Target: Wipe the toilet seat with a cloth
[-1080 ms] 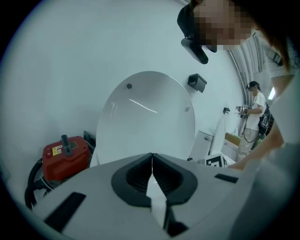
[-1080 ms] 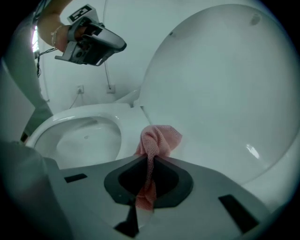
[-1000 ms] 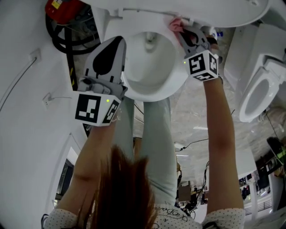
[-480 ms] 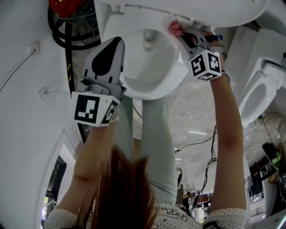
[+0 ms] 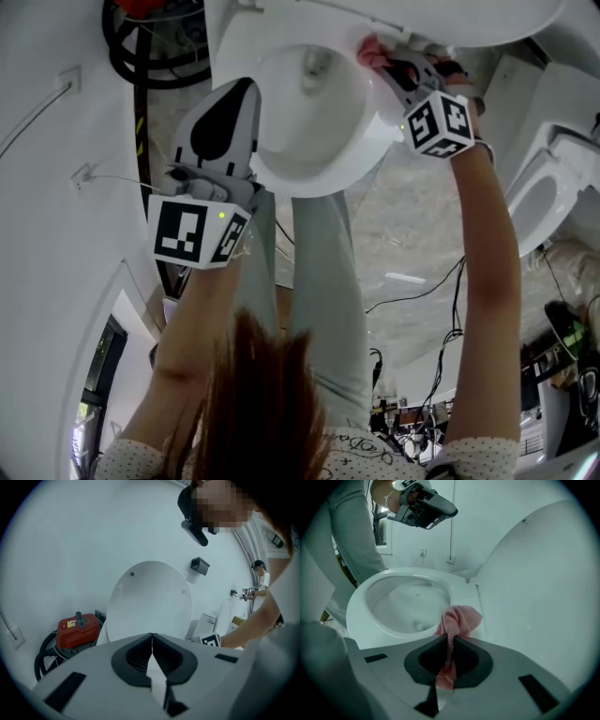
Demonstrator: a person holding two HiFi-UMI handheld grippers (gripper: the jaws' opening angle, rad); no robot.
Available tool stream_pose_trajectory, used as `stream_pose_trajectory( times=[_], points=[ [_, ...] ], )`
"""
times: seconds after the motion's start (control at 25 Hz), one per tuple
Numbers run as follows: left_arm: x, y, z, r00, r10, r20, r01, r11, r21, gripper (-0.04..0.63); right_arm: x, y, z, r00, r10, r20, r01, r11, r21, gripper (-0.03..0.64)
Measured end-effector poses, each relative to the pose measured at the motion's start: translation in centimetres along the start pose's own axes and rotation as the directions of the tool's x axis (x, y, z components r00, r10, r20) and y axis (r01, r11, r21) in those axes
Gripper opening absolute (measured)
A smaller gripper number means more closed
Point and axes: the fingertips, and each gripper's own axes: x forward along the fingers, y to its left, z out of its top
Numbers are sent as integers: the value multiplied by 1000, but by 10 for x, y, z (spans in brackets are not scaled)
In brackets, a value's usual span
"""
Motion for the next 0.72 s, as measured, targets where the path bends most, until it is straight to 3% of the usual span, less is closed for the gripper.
stream_pose_trajectory(
  times=[0.36,0.72],
  points=[
    [-20,0,-5,999,33,8,-33,999,-20,6,-5,10,-4,999,51,-15,-51,998,-20,31],
    [-35,-1,-3,997,68,31,-67,997,-31,6,-10,19,-12,998,56,3,-56,998,29,31]
  ],
)
